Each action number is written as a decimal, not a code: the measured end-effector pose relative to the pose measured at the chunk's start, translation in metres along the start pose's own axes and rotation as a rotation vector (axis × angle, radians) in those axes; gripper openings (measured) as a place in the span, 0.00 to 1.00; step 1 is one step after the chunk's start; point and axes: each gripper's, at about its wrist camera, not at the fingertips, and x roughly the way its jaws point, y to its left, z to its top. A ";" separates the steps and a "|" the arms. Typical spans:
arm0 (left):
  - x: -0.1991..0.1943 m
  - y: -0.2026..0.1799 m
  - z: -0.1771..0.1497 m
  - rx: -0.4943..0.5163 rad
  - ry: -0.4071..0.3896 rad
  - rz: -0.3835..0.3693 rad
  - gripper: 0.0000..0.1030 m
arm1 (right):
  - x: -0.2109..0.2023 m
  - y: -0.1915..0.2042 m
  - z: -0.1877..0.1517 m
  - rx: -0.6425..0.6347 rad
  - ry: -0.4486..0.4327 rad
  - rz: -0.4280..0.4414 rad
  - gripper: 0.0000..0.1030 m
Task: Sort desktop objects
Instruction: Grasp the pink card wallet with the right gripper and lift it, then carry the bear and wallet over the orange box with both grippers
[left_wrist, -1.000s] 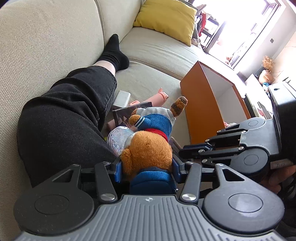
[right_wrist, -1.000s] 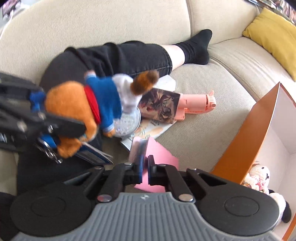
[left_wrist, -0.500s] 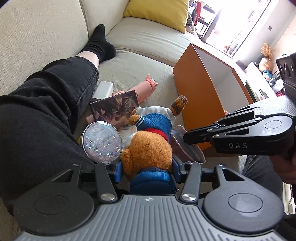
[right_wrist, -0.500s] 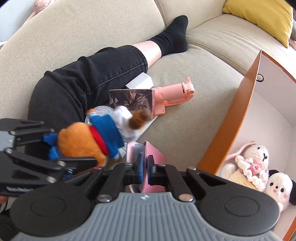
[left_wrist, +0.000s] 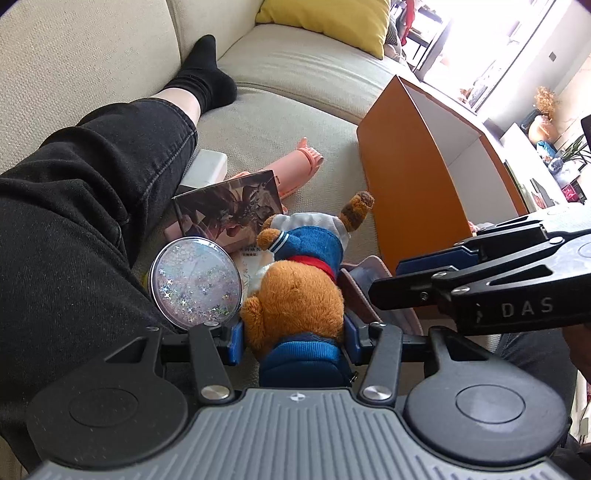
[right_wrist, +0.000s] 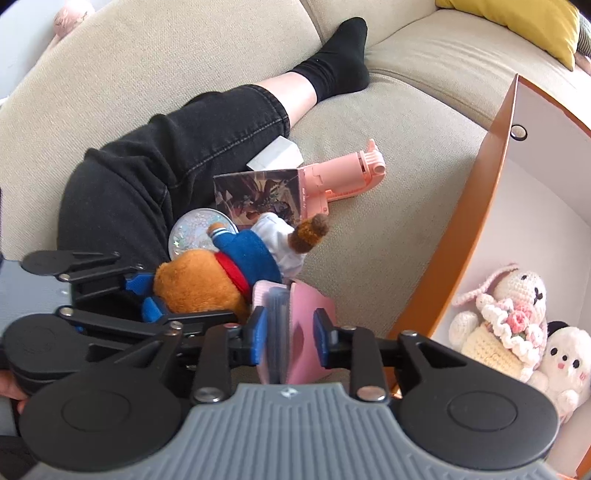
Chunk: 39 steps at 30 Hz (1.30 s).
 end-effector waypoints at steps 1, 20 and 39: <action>0.001 -0.001 0.000 0.002 -0.001 0.001 0.56 | -0.002 0.000 0.000 0.002 0.001 0.007 0.35; 0.007 -0.007 -0.008 0.040 -0.020 -0.027 0.56 | 0.005 0.006 -0.007 0.002 0.025 -0.038 0.46; -0.012 0.000 -0.010 0.048 -0.036 -0.019 0.56 | 0.003 0.008 -0.016 -0.115 -0.026 -0.154 0.17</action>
